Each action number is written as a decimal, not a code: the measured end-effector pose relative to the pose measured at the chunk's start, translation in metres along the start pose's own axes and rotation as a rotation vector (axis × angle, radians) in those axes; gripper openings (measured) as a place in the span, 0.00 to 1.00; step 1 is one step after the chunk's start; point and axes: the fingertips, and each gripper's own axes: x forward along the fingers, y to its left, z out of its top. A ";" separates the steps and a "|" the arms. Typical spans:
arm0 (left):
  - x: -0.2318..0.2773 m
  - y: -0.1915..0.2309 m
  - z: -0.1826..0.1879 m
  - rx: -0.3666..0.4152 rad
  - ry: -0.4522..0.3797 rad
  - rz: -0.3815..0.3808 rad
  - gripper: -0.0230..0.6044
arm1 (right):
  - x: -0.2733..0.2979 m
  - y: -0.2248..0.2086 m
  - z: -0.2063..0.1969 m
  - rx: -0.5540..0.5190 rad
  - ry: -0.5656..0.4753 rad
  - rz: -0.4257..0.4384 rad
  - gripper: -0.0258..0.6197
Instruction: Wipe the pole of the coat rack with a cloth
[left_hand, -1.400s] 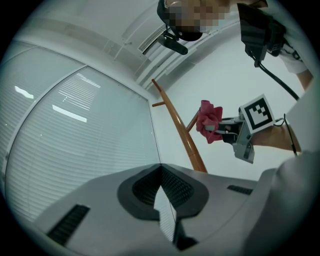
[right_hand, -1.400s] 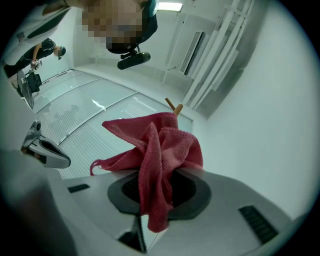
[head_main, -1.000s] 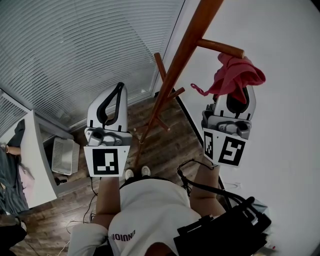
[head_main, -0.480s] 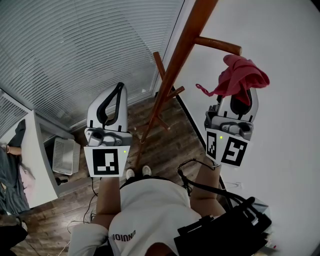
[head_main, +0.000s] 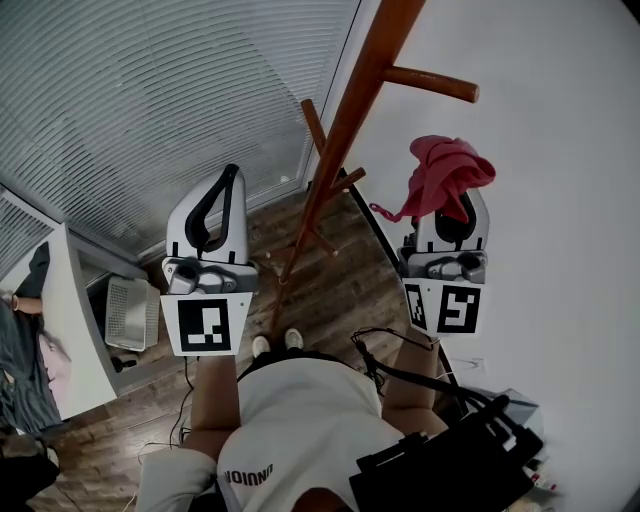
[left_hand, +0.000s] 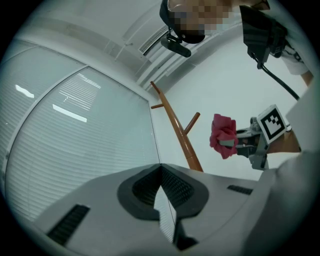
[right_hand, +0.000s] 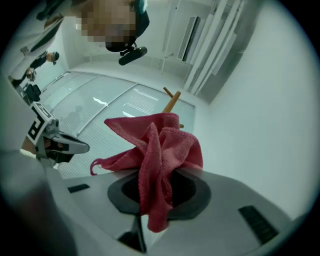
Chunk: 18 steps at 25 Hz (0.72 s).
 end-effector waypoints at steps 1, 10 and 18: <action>0.000 0.000 0.000 -0.003 -0.001 0.001 0.03 | -0.003 0.006 -0.008 0.024 0.016 0.035 0.17; -0.003 0.002 -0.001 0.013 0.008 0.001 0.04 | -0.021 0.067 -0.081 0.159 0.174 0.344 0.17; -0.005 0.004 -0.004 0.007 0.020 0.007 0.04 | -0.034 0.106 -0.132 0.225 0.334 0.496 0.17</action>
